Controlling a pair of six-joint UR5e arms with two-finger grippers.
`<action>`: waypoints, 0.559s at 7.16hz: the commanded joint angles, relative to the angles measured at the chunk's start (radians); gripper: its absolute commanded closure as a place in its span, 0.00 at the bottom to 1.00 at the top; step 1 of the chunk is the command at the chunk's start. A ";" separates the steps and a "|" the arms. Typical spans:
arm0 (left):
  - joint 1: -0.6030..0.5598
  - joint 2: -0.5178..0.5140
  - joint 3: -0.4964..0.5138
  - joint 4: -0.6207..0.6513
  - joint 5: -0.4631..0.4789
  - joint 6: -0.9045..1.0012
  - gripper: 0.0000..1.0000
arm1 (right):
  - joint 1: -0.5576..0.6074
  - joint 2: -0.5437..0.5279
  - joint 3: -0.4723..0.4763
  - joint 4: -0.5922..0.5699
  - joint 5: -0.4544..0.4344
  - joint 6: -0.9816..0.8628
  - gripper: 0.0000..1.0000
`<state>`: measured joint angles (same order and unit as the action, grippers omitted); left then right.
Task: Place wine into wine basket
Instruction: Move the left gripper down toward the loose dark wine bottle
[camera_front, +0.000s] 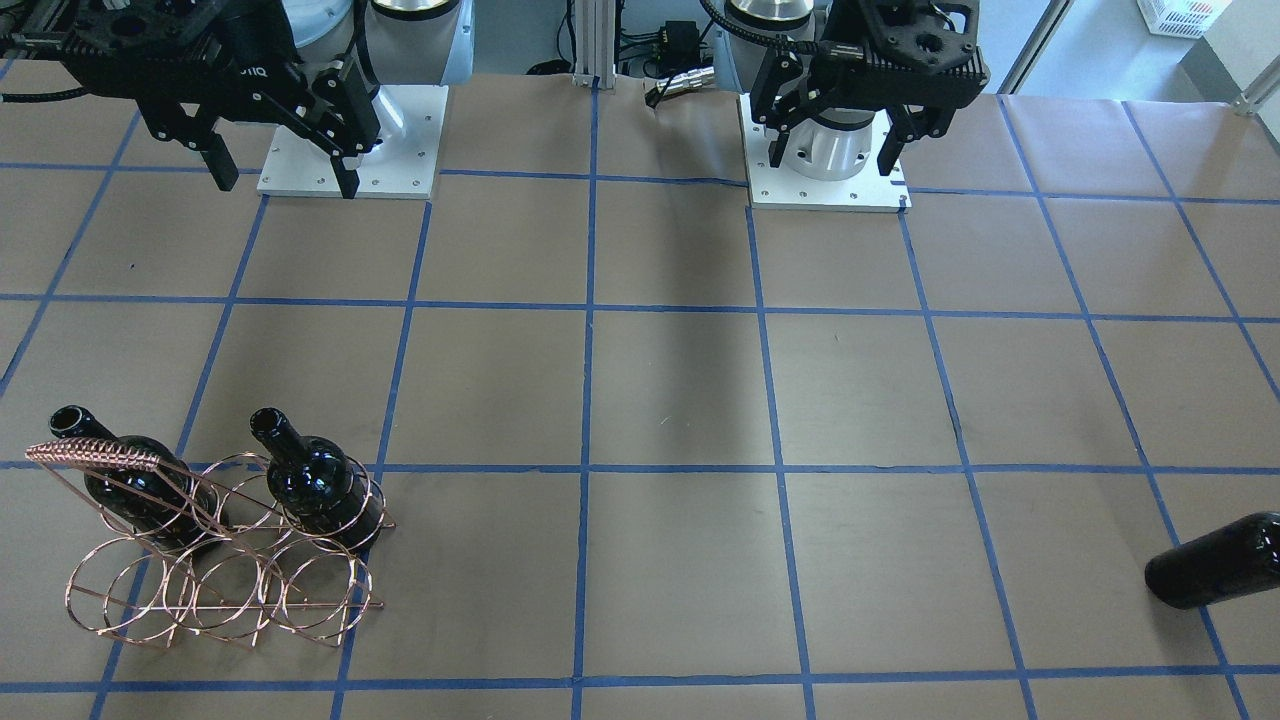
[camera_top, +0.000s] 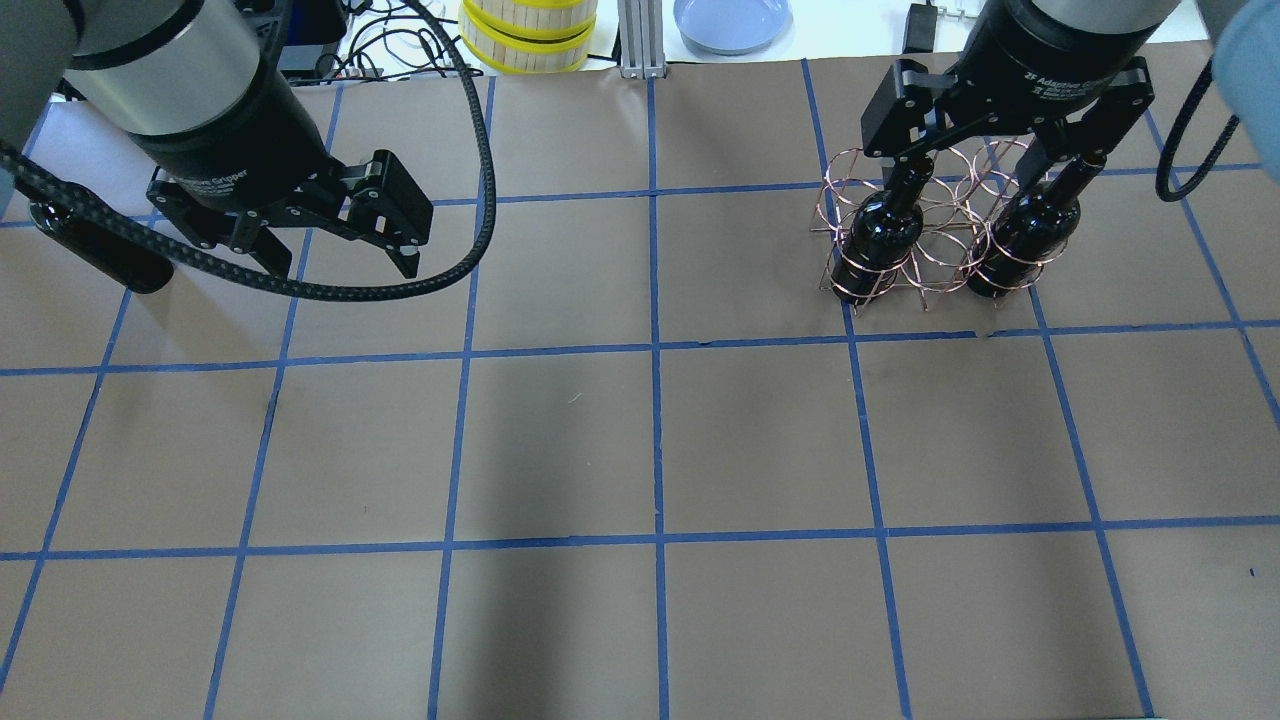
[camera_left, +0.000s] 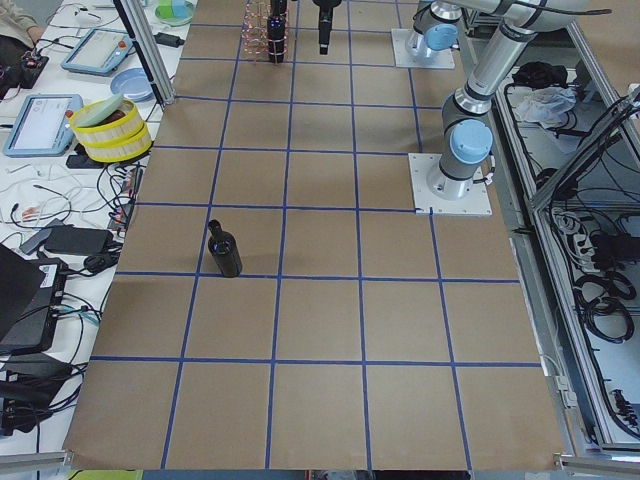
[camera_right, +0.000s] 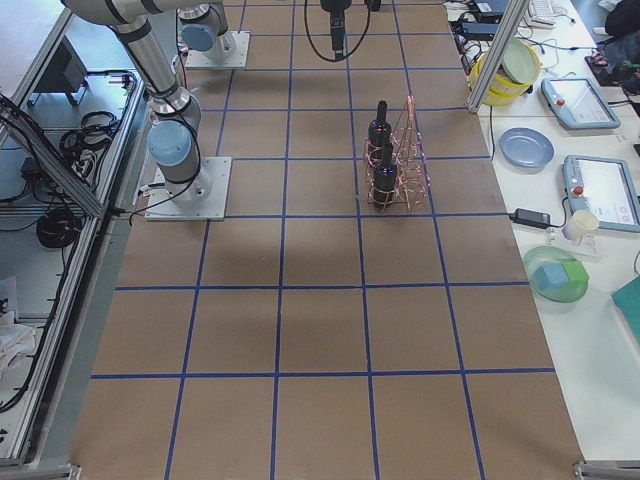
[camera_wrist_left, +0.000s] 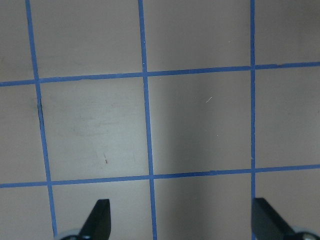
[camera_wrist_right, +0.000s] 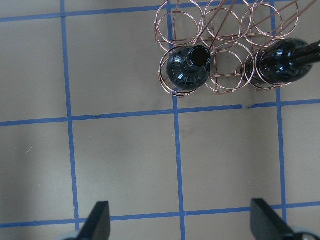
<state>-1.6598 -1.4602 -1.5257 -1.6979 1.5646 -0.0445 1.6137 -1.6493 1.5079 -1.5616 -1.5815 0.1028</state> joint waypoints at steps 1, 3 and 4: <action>0.000 0.001 -0.002 0.001 0.000 0.000 0.00 | 0.000 -0.001 0.000 0.000 0.000 -0.002 0.00; 0.026 -0.003 -0.001 0.030 0.033 0.105 0.00 | 0.000 -0.001 0.000 0.000 0.000 -0.002 0.00; 0.085 -0.011 -0.005 0.094 0.107 0.147 0.00 | 0.000 -0.001 0.000 0.000 0.000 -0.002 0.00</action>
<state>-1.6258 -1.4648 -1.5281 -1.6585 1.6081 0.0407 1.6137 -1.6504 1.5079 -1.5616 -1.5815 0.1016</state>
